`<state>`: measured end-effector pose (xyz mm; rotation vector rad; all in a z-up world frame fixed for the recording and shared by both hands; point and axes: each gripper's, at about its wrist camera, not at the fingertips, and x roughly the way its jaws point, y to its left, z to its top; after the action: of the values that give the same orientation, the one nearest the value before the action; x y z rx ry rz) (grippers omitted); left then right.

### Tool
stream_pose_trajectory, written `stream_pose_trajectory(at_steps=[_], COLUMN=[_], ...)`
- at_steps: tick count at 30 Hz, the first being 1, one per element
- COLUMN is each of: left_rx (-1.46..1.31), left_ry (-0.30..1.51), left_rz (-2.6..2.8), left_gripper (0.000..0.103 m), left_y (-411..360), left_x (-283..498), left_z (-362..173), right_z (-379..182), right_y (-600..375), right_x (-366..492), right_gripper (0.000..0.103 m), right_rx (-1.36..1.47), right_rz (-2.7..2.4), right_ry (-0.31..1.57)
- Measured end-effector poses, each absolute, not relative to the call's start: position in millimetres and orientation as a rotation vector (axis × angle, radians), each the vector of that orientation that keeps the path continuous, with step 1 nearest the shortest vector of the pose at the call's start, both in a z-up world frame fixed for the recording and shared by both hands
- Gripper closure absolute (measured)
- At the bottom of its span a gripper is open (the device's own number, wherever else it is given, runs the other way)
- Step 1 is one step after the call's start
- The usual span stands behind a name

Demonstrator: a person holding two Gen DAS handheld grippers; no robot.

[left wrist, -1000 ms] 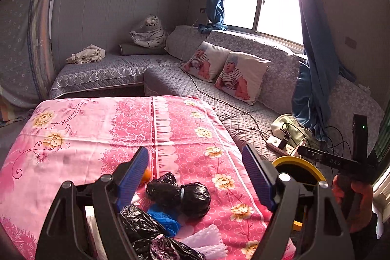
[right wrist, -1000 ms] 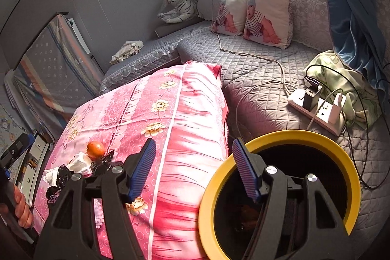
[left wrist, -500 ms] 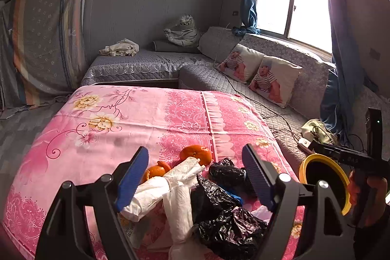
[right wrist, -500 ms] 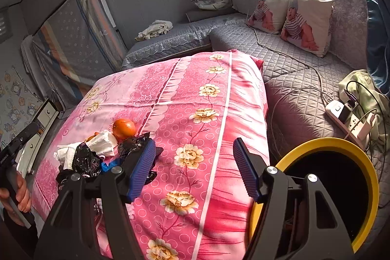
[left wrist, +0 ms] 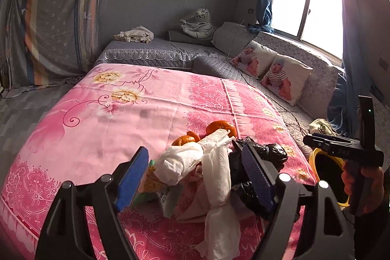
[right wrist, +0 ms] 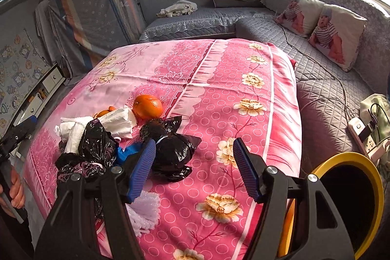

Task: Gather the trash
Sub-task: 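Grasp the white tissue bundle with the left tool while the right tool grasps a black plastic bag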

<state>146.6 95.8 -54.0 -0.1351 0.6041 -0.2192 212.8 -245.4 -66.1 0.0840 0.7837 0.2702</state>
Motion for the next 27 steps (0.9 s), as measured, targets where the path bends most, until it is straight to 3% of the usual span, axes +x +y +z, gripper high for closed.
stream_pose_trajectory(at_steps=[12,27], left_rx=[-0.134,-0.115], left_ry=[0.683,0.798], left_rz=[-0.295,-0.342], left_gripper=[0.027,0.027], left_y=[87.6,61.8], left_x=[110.4,119.7], left_z=[-88.3,-127.1], right_z=[-84.2,-115.0], right_y=[-210.2,-181.0], right_x=[229.2,259.1], right_gripper=[0.04,0.04], right_rx=[-0.006,-0.131], right_rz=[0.297,0.324], right_ry=[0.849,0.93])
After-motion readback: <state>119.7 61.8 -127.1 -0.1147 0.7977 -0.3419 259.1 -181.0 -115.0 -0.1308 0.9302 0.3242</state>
